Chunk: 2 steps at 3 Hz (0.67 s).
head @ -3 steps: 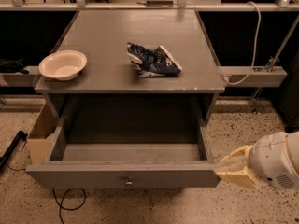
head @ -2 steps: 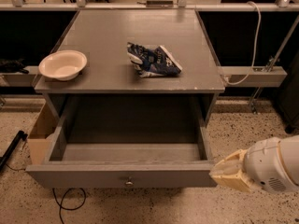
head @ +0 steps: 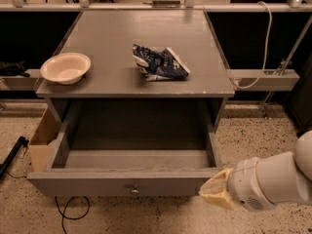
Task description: Close top drawer
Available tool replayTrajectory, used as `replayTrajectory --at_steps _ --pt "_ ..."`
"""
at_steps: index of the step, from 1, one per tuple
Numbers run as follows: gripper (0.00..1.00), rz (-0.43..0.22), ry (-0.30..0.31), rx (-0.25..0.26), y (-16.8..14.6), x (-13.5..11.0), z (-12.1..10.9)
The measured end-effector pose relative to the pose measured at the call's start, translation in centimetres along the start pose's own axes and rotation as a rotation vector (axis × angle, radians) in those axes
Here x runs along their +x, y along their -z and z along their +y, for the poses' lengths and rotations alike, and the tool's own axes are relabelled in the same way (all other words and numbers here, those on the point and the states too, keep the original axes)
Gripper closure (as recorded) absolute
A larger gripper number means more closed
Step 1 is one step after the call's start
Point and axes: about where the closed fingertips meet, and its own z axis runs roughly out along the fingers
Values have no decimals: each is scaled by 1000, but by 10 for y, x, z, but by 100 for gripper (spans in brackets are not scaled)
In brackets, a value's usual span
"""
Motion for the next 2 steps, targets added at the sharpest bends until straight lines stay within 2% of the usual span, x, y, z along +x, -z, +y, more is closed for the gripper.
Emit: replayTrajectory --at_steps 2 --pt "100 65 67 9 -42 -11 7"
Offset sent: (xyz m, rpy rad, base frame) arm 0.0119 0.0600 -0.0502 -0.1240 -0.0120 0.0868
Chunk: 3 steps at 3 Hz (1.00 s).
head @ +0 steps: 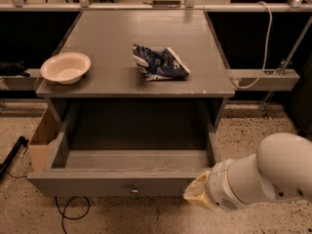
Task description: Close top drawer
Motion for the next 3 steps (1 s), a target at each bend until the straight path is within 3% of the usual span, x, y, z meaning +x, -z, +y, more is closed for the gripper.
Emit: replayTrajectory --at_steps 1,3 --pt "100 -15 31 31 28 -10 -4" --pt "100 2 44 23 3 -14 -7"
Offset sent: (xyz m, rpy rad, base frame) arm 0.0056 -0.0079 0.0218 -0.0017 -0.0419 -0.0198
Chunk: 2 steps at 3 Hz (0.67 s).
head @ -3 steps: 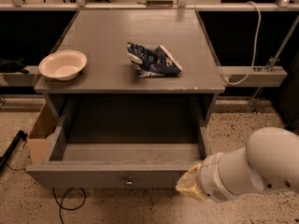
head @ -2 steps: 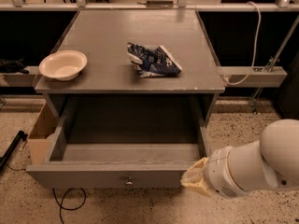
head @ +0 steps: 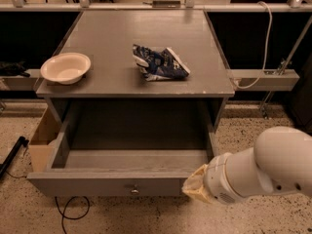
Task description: Close top drawer
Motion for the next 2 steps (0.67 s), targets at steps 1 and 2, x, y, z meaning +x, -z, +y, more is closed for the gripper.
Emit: replayTrajectory --at_steps 1,2 --pt "100 20 26 -4 -28 -9 -8" --pt "100 29 30 7 -47 -9 -18"
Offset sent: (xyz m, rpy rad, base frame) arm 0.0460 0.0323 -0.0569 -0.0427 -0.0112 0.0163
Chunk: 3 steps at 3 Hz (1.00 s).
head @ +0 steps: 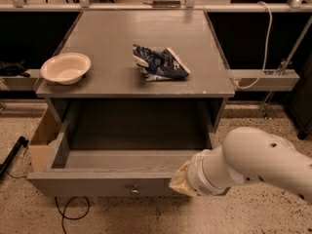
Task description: Close top drawer
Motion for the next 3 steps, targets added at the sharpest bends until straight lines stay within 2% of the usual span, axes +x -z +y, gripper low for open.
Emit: replayTrajectory --at_steps 1,2,3 --pt "100 4 -32 7 -13 14 -12" --pt "100 9 -37 7 -14 19 -10" --pt "100 35 -30 3 -18 39 24"
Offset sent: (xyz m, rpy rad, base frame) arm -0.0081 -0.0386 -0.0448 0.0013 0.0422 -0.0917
